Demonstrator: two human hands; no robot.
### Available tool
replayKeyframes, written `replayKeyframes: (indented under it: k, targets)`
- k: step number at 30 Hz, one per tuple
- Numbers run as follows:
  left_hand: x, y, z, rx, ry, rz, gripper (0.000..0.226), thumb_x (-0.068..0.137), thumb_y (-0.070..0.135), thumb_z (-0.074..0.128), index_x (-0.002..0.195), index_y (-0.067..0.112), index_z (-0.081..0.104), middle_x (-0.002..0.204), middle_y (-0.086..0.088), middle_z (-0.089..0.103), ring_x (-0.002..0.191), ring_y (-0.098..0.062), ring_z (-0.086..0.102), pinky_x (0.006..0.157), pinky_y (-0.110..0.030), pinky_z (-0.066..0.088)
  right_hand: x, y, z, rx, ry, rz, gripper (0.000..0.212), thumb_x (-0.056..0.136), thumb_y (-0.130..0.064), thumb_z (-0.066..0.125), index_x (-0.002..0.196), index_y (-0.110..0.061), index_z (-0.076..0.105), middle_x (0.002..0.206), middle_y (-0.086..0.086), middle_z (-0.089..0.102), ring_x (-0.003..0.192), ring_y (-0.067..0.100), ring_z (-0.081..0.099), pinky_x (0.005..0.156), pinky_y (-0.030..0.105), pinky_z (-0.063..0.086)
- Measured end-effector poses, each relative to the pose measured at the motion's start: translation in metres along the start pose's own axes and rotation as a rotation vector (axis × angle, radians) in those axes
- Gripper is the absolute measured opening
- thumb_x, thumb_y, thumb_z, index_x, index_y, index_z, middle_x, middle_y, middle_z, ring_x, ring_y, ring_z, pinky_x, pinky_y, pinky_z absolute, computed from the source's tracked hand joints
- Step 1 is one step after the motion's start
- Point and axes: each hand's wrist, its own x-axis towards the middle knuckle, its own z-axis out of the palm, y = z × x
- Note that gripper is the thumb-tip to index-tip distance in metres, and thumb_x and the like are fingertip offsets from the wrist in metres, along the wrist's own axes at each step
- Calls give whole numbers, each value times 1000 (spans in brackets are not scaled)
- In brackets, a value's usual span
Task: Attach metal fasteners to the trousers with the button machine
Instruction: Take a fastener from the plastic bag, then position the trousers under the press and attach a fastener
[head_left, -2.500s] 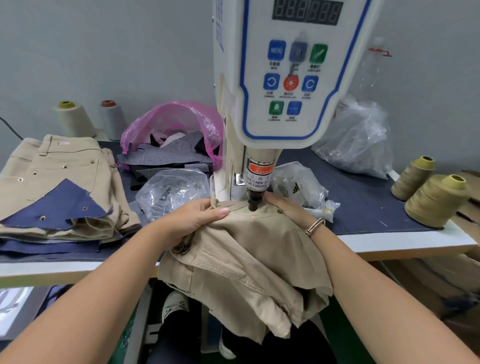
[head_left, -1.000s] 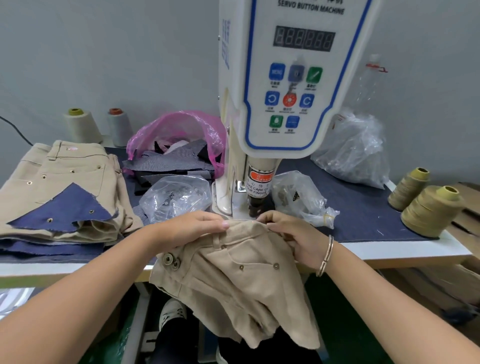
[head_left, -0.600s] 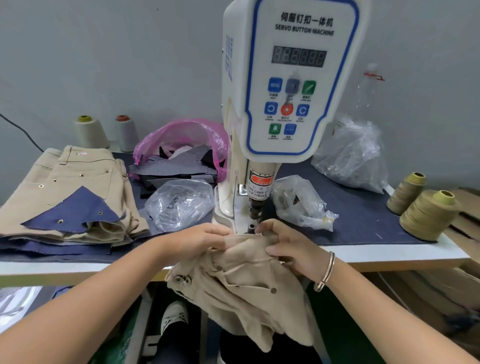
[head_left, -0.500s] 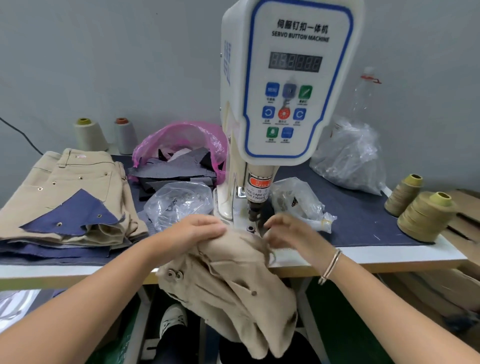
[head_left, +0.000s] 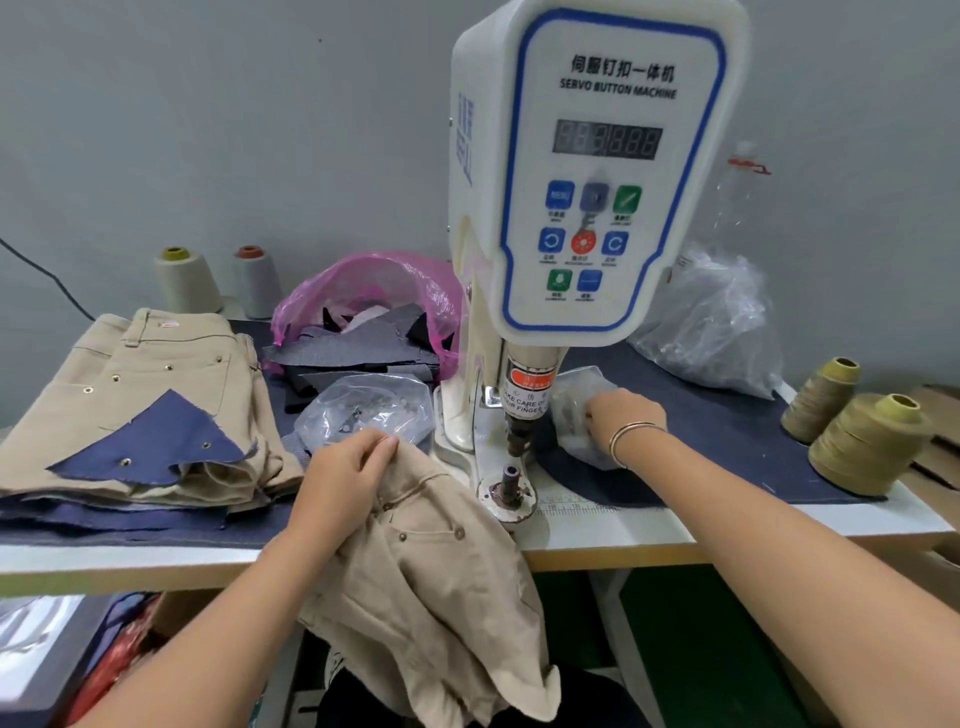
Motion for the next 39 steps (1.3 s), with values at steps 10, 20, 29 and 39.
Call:
replayKeyframes:
  k: [10, 20, 29, 39]
  targets:
    - [-1, -5, 5, 62, -28, 1, 25, 96, 33, 51, 74, 23, 59, 64, 8, 60, 66, -7, 54, 60, -18, 35, 2, -10, -2, -79, -71, 49, 43, 97, -23, 46, 137, -8, 44, 139, 12, 48, 129, 34, 44, 106, 42, 38]
    - [0, -6, 5, 85, -44, -11, 28, 96, 34, 50, 68, 31, 52, 61, 9, 58, 65, -3, 53, 59, -19, 35, -12, 21, 15, 96, 343, -186, 25, 94, -24, 43, 105, -19, 65, 100, 11, 62, 89, 32, 58, 67, 31, 39]
    - [-2, -5, 5, 87, -57, -26, 31, 96, 35, 48, 66, 31, 50, 60, 7, 57, 64, -9, 53, 58, -20, 35, -8, 25, 23, 389, 291, -125, 25, 92, -25, 47, 88, -11, 68, 87, 9, 63, 82, 30, 57, 69, 33, 45]
    - [1, -6, 6, 109, -62, -23, 28, 97, 35, 49, 72, 26, 58, 64, 6, 60, 67, -12, 55, 59, -28, 35, -62, 24, 27, 1440, 335, -220, 22, 89, -17, 63, 68, -19, 65, 51, -10, 57, 49, 2, 47, 55, 14, 43]
